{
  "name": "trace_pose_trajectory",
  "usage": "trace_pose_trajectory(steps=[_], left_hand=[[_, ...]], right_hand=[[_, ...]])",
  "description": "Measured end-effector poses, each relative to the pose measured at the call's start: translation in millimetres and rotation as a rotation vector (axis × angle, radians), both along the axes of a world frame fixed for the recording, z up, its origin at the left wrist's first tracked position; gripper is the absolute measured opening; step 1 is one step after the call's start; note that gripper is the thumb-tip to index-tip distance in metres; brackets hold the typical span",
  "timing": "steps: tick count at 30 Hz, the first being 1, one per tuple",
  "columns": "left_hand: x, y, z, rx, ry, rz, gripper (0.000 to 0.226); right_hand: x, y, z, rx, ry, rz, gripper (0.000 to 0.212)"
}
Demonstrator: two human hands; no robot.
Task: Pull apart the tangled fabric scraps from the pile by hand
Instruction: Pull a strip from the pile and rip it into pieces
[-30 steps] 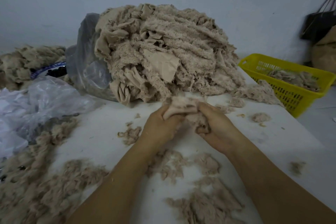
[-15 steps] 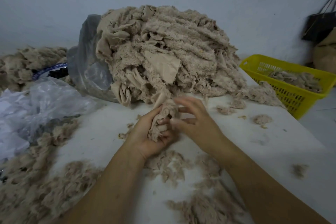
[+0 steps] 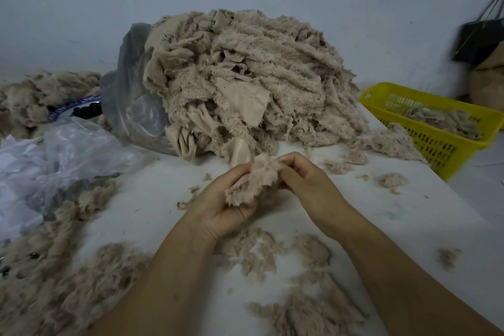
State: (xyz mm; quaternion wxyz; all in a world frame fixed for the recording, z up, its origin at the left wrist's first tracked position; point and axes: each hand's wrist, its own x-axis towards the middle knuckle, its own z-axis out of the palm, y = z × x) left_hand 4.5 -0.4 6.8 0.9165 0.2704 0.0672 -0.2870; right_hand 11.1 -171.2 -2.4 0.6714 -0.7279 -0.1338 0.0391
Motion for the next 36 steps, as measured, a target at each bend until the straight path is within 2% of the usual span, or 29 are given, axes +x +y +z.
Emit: trace_pose_trajectory(steps=[3, 5, 8, 10, 12, 14, 16, 18, 20, 21, 23, 25, 28, 31, 33, 36], left_hand=[[8, -4, -4, 0.327, -0.011, 0.342, 0.013], [10, -1, -7, 0.5, -0.116, 0.458, 0.022], [-1, -6, -8, 0.94, -0.461, 0.365, 0.034], [-5, -13, -10, 1.057, -0.621, 0.24, 0.036], [-5, -20, -12, 1.071, -0.599, 0.18, 0.027], [-5, -21, -10, 1.038, -0.538, 0.211, 0.014], [-3, -20, -9, 0.909, -0.525, 0.271, 0.024], [-4, -18, -6, 0.847, -0.508, 0.287, 0.032], [-3, -18, -7, 0.806, -0.49, 0.278, 0.033], [-3, -17, -8, 0.777, -0.483, 0.274, 0.033], [0, -18, -7, 0.738, -0.46, 0.285, 0.035], [0, -19, -7, 0.718, -0.465, 0.265, 0.035], [-2, -20, -7, 0.611, -0.437, 0.191, 0.022], [-5, -17, -7, 0.516, -0.374, 0.092, 0.049], [-8, -14, -3, 0.498, -0.375, 0.023, 0.055], [-9, -12, -5, 0.454, -0.363, -0.03, 0.06]], right_hand=[[2, -5, 4, 0.143, 0.117, -0.059, 0.029], [2, -5, 4, 0.141, 0.15, -0.075, 0.03], [4, -1, -2, -0.008, 0.093, -0.15, 0.037], [4, 1, -2, -0.036, 0.063, -0.163, 0.043], [5, 0, -3, -0.048, 0.062, -0.166, 0.046], [5, -2, -3, -0.064, 0.044, -0.167, 0.049], [4, -1, -4, -0.032, 0.025, -0.101, 0.058], [3, 0, -7, -0.094, -0.007, -0.005, 0.06], [1, 4, -10, -0.24, -0.07, 0.067, 0.05], [2, 7, -10, -0.295, -0.124, 0.056, 0.038], [2, 7, -8, -0.305, -0.205, -0.019, 0.016], [2, 4, -3, -0.276, -0.198, -0.079, 0.022], [5, 0, -5, -0.282, -0.185, -0.122, 0.032], [6, 0, -2, -0.263, -0.153, -0.16, 0.047], [6, 0, -1, -0.207, -0.099, -0.165, 0.058], [4, 3, -4, -0.155, -0.036, -0.151, 0.058]])
